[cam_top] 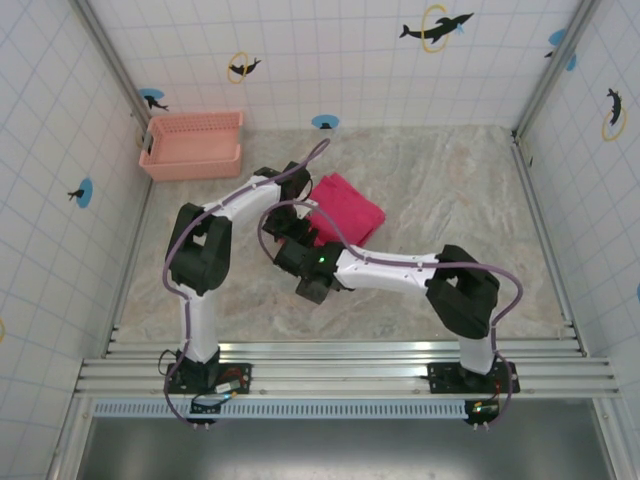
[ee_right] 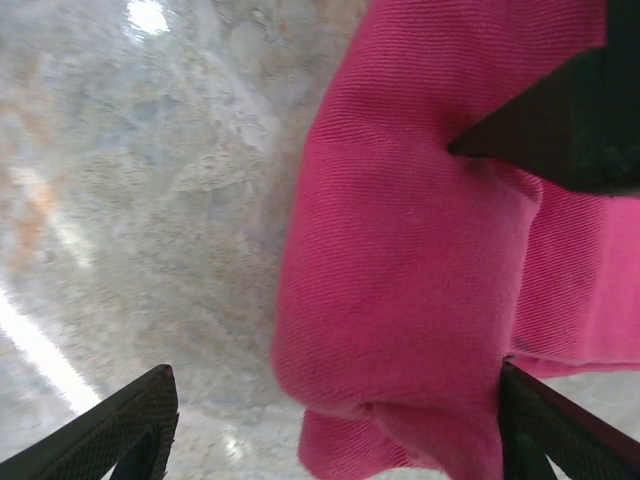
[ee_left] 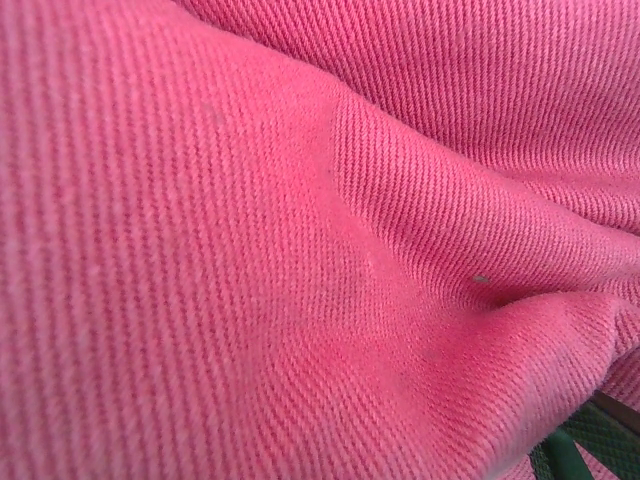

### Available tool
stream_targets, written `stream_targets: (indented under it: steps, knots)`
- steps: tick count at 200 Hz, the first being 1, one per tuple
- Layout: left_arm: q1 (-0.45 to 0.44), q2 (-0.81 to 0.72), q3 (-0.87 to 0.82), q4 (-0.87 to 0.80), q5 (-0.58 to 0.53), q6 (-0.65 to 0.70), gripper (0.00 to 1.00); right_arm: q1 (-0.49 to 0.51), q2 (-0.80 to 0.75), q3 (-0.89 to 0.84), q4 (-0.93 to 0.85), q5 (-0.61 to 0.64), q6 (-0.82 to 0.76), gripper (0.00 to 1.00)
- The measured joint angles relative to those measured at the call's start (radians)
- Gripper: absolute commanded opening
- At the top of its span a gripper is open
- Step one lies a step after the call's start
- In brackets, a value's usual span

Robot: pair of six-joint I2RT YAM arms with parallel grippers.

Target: Roll up the long pants

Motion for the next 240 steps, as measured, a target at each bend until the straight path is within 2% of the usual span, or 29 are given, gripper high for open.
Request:
stream_targets:
  steps: [29, 55, 153, 164, 199, 218, 240]
  knots:
    - [0.000, 0.006, 0.006, -0.003, 0.004, 0.000, 0.97, 0.050, 0.081, 0.011, 0.002, 0.191, -0.028, 0.83]
    - [0.001, 0.008, 0.008, -0.006, 0.009, 0.000, 0.98, 0.093, 0.107, 0.014, 0.000, 0.299, -0.043, 0.85]
    - [0.002, 0.010, 0.010, -0.009, 0.013, 0.002, 0.98, 0.103, 0.298, 0.160, -0.068, 0.500, -0.051, 0.84]
    - [0.002, 0.010, 0.010, -0.009, 0.014, 0.003, 0.98, 0.100, 0.315, 0.174, -0.075, 0.521, -0.054, 0.79]
    - [0.005, 0.012, 0.010, 0.007, 0.020, 0.003, 0.98, 0.078, 0.352, 0.184, -0.079, 0.545, -0.060, 0.51]
    - [0.011, 0.013, 0.006, 0.016, 0.034, 0.003, 0.97, 0.047, 0.340, 0.143, -0.032, 0.536, -0.068, 0.44]
    - [0.021, 0.013, -0.010, 0.023, 0.047, 0.005, 0.98, 0.000, 0.284, 0.072, 0.030, 0.473, -0.085, 0.41]
